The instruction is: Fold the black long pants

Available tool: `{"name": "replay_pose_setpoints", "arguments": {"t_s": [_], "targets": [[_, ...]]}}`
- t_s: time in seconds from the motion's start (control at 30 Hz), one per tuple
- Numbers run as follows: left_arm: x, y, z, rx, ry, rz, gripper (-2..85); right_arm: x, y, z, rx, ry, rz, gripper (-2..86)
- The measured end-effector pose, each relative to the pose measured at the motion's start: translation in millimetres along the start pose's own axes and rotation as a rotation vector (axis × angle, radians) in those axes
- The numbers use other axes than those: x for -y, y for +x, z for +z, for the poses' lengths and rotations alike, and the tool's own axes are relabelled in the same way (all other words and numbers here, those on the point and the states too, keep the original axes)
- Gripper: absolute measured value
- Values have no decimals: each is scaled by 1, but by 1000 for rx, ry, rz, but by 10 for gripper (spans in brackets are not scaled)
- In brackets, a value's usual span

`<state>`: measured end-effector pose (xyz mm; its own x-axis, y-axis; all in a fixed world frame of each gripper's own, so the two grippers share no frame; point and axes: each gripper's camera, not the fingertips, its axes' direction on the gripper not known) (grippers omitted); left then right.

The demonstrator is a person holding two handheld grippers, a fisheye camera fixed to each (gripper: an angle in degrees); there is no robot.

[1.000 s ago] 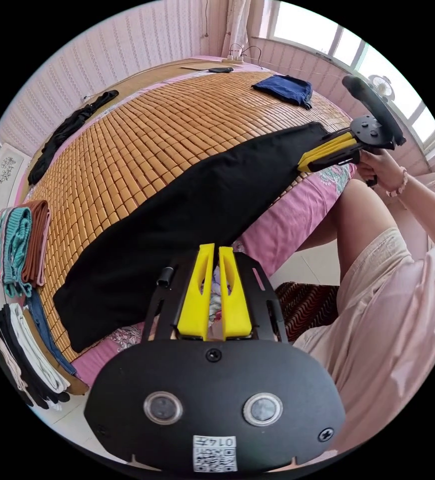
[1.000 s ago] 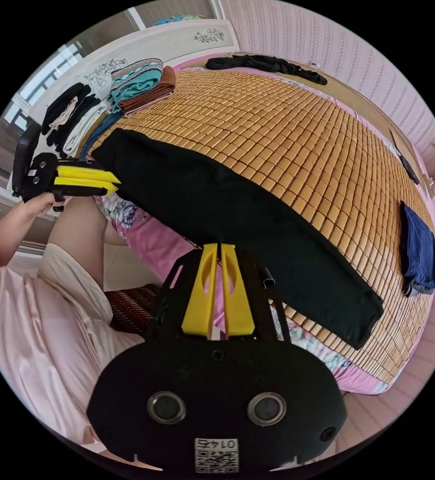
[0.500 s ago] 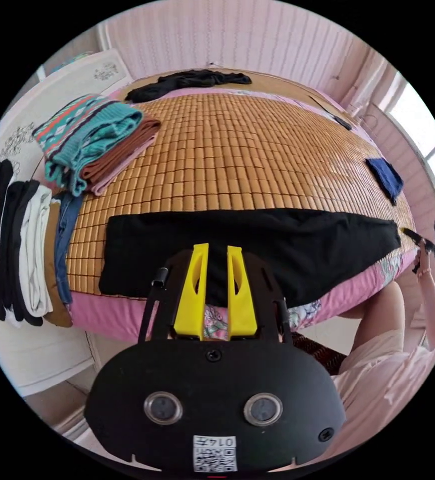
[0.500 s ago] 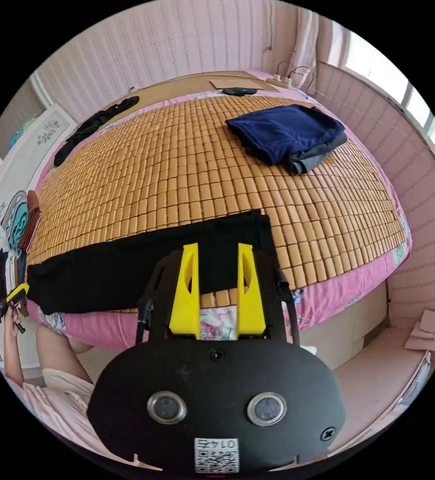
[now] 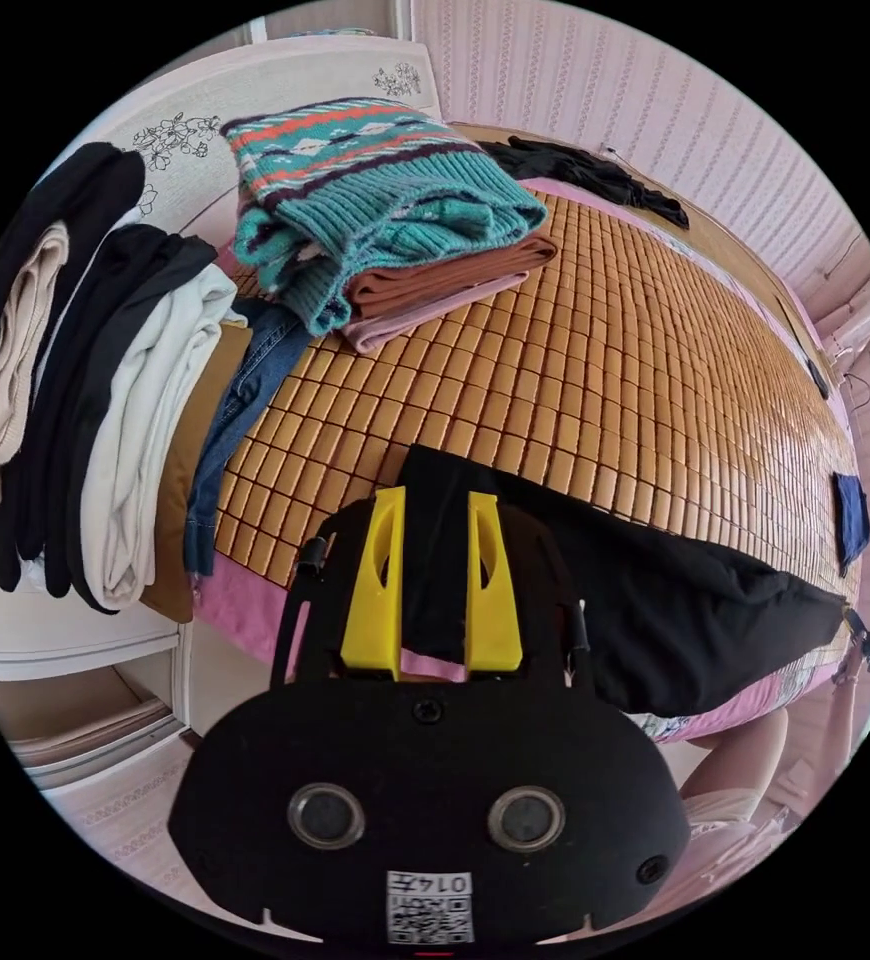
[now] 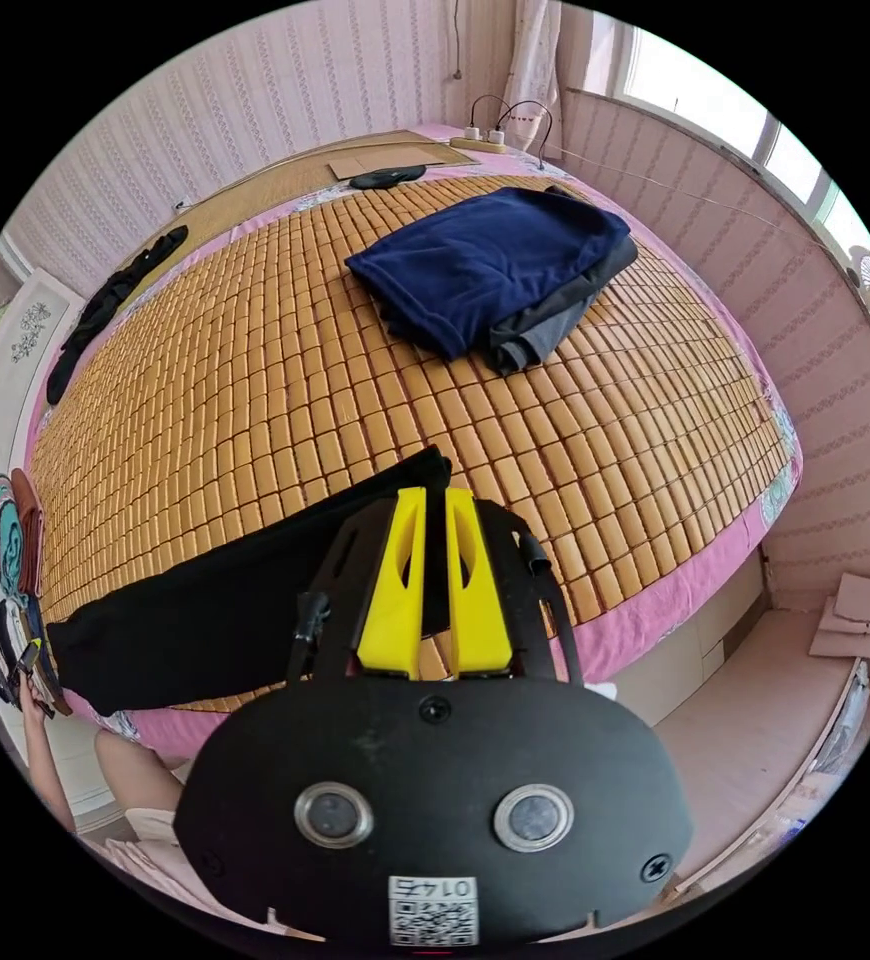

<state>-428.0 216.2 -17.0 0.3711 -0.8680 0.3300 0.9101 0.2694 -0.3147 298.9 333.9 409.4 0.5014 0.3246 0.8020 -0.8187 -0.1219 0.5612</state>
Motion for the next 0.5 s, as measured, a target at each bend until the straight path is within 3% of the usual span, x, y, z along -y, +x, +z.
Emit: {"name": "replay_pose_setpoints", "arguments": {"t_s": [0.13,0.27,0.5], "targets": [[2,3,43,25,-126,5,101,11,-4,30,7,-102,35,48],[0,16,41,61,-110,95,40,20,-17,36,-52,-137,-8,44],[4,-10,15,62,-88,56,36,41,-30,44,-75,-174,-19,36]]}}
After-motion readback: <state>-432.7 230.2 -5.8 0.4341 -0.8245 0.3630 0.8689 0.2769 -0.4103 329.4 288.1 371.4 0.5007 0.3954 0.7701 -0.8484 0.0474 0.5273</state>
